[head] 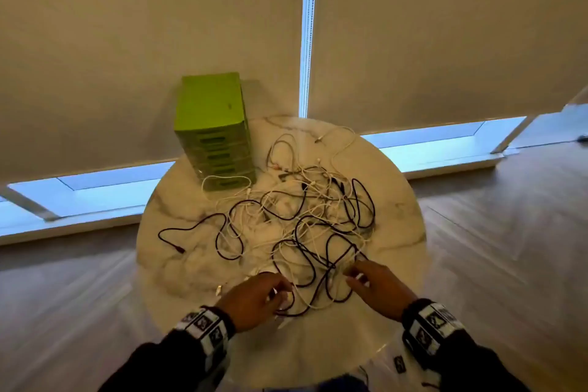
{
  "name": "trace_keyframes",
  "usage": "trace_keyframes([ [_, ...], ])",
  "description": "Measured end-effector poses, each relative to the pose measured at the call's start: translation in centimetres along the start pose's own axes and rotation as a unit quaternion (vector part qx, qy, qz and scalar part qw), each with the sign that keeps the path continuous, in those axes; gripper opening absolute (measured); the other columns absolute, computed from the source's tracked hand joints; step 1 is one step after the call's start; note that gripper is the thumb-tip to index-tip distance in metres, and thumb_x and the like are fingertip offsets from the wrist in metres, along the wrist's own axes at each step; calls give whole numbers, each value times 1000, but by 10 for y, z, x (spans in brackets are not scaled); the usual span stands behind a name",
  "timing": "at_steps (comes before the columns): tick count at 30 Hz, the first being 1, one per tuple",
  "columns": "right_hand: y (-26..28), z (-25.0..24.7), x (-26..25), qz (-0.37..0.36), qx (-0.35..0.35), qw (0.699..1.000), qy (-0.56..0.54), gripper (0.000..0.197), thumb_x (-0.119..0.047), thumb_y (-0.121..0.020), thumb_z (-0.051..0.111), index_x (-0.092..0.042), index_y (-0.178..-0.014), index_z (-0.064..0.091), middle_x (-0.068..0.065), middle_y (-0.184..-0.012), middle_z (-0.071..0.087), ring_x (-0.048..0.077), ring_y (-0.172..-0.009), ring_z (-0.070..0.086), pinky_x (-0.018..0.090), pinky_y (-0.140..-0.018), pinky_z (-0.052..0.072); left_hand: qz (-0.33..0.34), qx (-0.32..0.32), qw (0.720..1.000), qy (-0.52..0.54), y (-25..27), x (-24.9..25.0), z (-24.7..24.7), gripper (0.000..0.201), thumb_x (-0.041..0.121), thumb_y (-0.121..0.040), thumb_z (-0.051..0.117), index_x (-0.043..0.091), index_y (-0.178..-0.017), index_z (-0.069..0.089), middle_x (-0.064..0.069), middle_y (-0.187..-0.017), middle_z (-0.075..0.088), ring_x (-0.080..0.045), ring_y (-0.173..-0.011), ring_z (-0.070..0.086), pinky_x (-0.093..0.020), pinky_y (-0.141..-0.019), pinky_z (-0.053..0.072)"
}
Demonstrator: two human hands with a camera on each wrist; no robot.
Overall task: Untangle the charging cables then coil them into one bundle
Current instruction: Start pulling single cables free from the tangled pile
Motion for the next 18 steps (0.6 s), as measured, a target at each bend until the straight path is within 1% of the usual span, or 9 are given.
trace_keyframes([
  [1, -13, 0, -5, -20, 3, 1000, -7, 17, -31, -99, 57, -24, -111, 66, -8, -107, 64, 5, -89, 61, 11, -74, 45, 8, 15, 1000, 6, -17, -3, -9, 19, 39, -100, 51, 33, -115, 62, 14, -108, 65, -2, -94, 59, -21, -83, 48],
  [2, -24, -4, -12, -22, -3, 1000, 2, 17, -30, -99, 57, -22, -111, 67, -7, -106, 65, 7, -89, 61, 11, -74, 46, 0, 22, 1000, 6, -31, -2, -21, 18, 36, -101, 52, 31, -114, 62, 14, -106, 65, -3, -92, 60, -19, -81, 48],
  [4, -52, -11, -27, -40, -23, 999, 11, 19, -28, -99, 57, -19, -111, 68, -5, -105, 67, 9, -90, 62, 20, -79, 50, -14, 51, 998, 20, -65, -6, -49, 16, 32, -101, 54, 27, -113, 64, 11, -104, 66, -5, -90, 61, -15, -74, 46],
  [5, -69, -15, -32, -53, -27, 998, 11, 19, -28, -99, 57, -18, -111, 68, -3, -105, 68, 10, -91, 62, 24, -81, 51, -19, 71, 997, 28, -82, -8, -62, 15, 31, -101, 55, 26, -112, 64, 9, -104, 66, -8, -90, 61, -17, -73, 46],
  [7, -107, -27, -43, -74, -33, 996, 24, 20, -27, -99, 57, -16, -111, 68, -1, -106, 68, 12, -93, 61, 27, -83, 50, -35, 120, 991, 36, -114, -15, -85, 13, 28, -100, 57, 24, -110, 64, 5, -103, 67, -13, -89, 62, -24, -76, 49],
  [11, -203, -47, -59, -100, -46, 993, 41, 17, -23, -96, 58, -15, -106, 69, 4, -105, 70, 18, -94, 62, 31, -83, 49, -114, 208, 967, 98, -172, -51, -124, 9, 24, -99, 59, 21, -106, 64, 1, -99, 70, -19, -88, 65, -33, -76, 54],
  [13, -254, -50, -64, -104, -49, 992, 50, 18, -21, -95, 57, -15, -107, 69, 7, -107, 70, 23, -98, 64, 31, -85, 49, -155, 247, 950, 109, -189, -68, -133, 10, 23, -98, 60, 20, -105, 66, 1, -100, 70, -19, -89, 66, -36, -80, 55],
  [15, -295, -50, -70, -101, -45, 992, 67, 21, -21, -95, 56, -14, -111, 68, 9, -113, 68, 27, -105, 63, 34, -90, 49, -182, 263, 940, 118, -198, -78, -135, 12, 22, -97, 60, 17, -107, 67, 1, -100, 69, -19, -91, 67, -36, -84, 55],
  [18, -353, -43, -77, -91, -41, 989, 109, 31, -25, -98, 53, -13, -125, 59, 14, -127, 57, 33, -114, 58, 39, -94, 47, -208, 256, 934, 134, -211, -95, -133, 11, 24, -99, 59, 21, -107, 65, 4, -100, 68, -17, -89, 66, -38, -83, 57],
])
Point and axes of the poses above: each hand's wrist, its own y-axis away from the middle knuckle, its own z-axis out of the palm, x = y × z, the point moved 8 cm from there along -y, towards the middle knuckle
